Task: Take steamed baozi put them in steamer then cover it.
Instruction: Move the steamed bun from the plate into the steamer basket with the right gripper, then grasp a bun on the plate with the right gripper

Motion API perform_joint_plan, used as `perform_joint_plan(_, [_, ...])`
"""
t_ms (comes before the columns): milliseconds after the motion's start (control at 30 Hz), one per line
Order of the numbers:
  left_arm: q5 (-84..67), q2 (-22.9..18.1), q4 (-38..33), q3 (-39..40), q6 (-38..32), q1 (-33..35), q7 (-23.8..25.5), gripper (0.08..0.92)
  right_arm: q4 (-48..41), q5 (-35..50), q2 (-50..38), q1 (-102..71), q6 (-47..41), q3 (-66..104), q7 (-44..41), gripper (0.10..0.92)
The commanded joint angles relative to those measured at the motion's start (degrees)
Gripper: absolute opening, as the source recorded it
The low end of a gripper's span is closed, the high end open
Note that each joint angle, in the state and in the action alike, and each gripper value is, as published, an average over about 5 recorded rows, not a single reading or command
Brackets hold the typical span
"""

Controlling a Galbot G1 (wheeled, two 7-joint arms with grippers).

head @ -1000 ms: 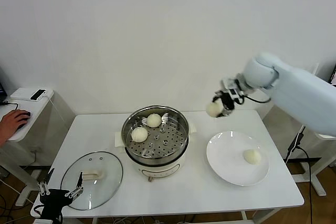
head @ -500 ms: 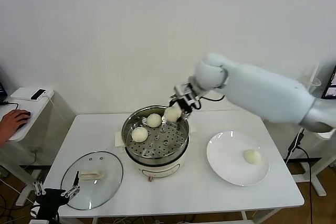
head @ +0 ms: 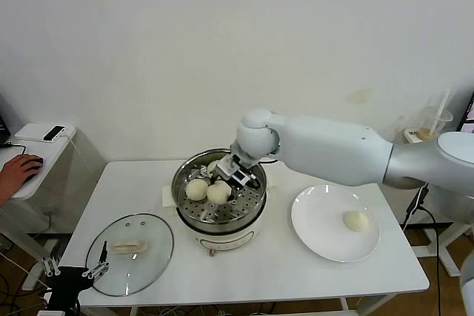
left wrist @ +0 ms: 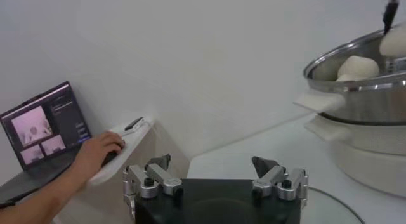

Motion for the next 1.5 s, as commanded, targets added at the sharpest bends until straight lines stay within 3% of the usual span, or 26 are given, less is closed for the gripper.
perform_joint_plan(33, [-0.1, 0.1, 0.2, -0.1, 0.0, 0.0, 0.0, 0.823, 0.2, -2.9, 2.7, 0.3, 7.6, -3.3, -1.3, 0.620])
perform_joint_plan(633, [-0.6, 0.2, 0.5, -0.2, -0.1, -0.2, 0.0, 0.823, -0.5, -3.1, 3.1, 0.3, 9.2, -3.0, -2.5, 0.622])
perform_joint_plan(933, [-0.9, 0.4, 0.5, -0.5, -0.1, -0.5, 0.0, 0.823, -2.2, -1.9, 1.4, 2.3, 7.2, 0.9, -2.3, 0.801])
perform_joint_plan(1233, [-1.3, 1.1, 0.4, -0.6, 0.0, -0.6, 0.1, 0.823, -2.4, 0.7, -6.1, 5.2, -4.6, 7.0, -4.4, 0.823])
perform_joint_plan(1500, [-1.5, 1.6, 0.4, -0.3, -0.1, -0.7, 0.2, 0.823, 4.1, 2.2, -19.1, 4.9, -18.6, 8.2, -4.4, 0.823])
